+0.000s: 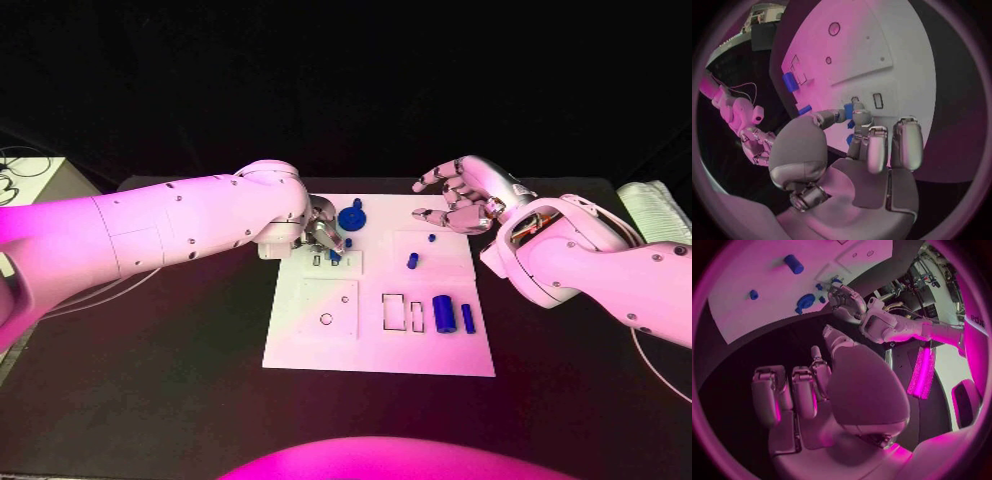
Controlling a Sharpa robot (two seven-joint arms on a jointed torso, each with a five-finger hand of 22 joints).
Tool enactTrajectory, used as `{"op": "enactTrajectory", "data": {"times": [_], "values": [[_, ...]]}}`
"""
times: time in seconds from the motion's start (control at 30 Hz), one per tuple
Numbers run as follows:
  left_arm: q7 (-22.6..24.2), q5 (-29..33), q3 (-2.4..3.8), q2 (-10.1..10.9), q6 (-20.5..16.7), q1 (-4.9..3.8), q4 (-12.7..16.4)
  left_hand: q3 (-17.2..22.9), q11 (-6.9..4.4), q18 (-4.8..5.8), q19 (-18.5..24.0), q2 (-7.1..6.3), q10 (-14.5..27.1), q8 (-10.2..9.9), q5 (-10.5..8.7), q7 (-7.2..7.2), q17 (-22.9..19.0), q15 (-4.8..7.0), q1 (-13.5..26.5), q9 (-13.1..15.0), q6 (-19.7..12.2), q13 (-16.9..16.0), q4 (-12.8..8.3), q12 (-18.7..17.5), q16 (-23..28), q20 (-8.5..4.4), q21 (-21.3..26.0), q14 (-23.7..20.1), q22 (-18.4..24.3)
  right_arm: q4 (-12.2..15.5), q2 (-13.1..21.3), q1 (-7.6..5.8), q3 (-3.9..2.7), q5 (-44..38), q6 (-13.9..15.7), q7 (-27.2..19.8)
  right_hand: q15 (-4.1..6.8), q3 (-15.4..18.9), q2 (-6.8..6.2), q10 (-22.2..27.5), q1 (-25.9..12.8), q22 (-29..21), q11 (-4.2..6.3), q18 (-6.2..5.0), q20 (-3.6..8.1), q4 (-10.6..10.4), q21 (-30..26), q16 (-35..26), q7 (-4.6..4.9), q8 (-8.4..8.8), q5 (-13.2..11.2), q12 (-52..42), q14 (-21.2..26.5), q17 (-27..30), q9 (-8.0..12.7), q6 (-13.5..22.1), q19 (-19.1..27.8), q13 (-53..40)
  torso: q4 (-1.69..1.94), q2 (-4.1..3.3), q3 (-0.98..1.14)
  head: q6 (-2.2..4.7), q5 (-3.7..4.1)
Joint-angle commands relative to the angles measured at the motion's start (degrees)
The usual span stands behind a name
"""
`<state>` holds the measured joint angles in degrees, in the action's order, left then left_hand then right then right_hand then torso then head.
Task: Assemble the parts on the task board
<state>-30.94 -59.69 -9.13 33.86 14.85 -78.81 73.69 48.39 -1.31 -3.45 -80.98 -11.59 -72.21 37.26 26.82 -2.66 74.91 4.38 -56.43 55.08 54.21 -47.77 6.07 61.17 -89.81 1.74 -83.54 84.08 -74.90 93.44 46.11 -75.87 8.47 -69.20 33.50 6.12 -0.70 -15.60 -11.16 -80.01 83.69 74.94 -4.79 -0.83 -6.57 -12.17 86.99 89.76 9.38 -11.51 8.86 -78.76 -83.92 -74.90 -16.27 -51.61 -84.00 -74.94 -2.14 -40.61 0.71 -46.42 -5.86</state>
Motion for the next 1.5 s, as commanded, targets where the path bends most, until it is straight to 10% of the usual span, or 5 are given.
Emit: {"op": "enactTrajectory", "data": {"times": [0.03, 1.5], "values": [[-0.1, -2.1, 0.01, -0.1, 1.4, 0.02, 0.0, 8.8, -0.42, 0.6, -0.5, 0.8, -0.5, 0.2, 0.2, 0.2, 15.1, 0.44, -1.2, 0.1, 0.1, 0.0, -9.3, 0.4, -0.2, -0.05, -0.3, 5.9, -4.9, 0.1, 0.0, -0.01, -0.02, -0.3, -0.3, -0.3, 0.18, -0.4, -0.07, 0.3, -0.5, 13.0, 0.08, 0.0, 0.11, 0.0, -0.2, 0.1, 0.21, 0.33, 0.1, 0.4, -6.0, -14.9, 0.0, 0.0, -4.3, -3.3, 0.02, 0.0, -0.02, -0.14, 0.01], [-0.1, -2.2, -0.24, -0.2, 4.2, 0.47, 0.2, 8.8, -0.46, 0.59, -0.5, 0.73, -0.7, 0.2, 0.27, 0.24, 15.1, 0.49, -1.3, 0.2, 0.2, -0.1, -9.3, 0.5, -0.2, -0.1, -0.4, 5.9, -4.9, -0.1, -0.2, -0.01, -0.02, -0.1, -0.7, -0.4, 0.2, -0.6, -0.19, 0.3, -0.7, 13.1, 0.1, 0.0, 0.11, -0.1, -0.2, 0.1, 0.19, 0.32, 0.2, 0.4, -6.0, -14.8, 0.1, -0.1, -4.3, -3.3, -0.02, -0.01, -0.02, -0.29, -0.31]]}}
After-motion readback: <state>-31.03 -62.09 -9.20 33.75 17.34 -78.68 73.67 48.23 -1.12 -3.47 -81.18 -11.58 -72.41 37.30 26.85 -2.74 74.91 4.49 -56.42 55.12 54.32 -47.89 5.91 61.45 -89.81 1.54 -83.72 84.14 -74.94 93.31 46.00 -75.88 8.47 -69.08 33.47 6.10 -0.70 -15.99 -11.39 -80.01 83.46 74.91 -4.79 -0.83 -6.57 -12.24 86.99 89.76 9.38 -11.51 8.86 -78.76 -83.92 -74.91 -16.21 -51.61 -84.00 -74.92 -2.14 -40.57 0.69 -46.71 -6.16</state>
